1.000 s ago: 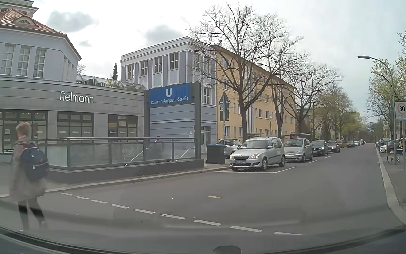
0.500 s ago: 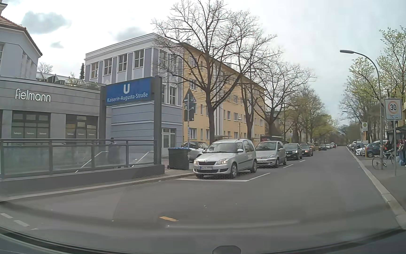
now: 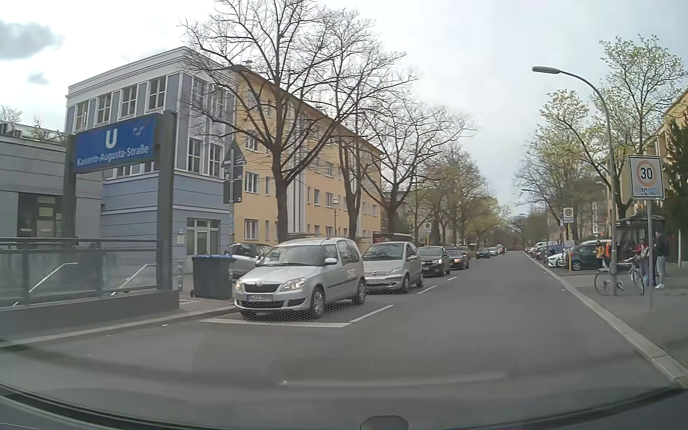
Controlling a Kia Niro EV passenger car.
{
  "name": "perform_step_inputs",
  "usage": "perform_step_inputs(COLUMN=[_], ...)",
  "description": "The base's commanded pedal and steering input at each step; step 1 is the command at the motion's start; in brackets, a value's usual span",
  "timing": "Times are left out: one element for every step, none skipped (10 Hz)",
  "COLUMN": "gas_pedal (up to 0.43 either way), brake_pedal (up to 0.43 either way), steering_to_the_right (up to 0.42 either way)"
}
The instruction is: Follow the waypoints while adhering to traffic rules and regulations
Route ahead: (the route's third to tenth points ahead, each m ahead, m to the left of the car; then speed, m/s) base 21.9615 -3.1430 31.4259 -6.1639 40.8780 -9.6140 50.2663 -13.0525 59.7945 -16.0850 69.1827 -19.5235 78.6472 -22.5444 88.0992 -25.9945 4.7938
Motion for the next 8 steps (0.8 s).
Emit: perform_step_inputs(gas_pedal=[0.220, 0.220, 0.220, 0.220, 0.220, 0.220, 0.220, 0.220], brake_pedal=[0.000, 0.000, 0.000, 0.000, 0.000, 0.000, 0.000, 0.000], steering_to_the_right=[0.286, 0.272, 0.261, 0.248, 0.231, 0.216, 0.196, 0.179])
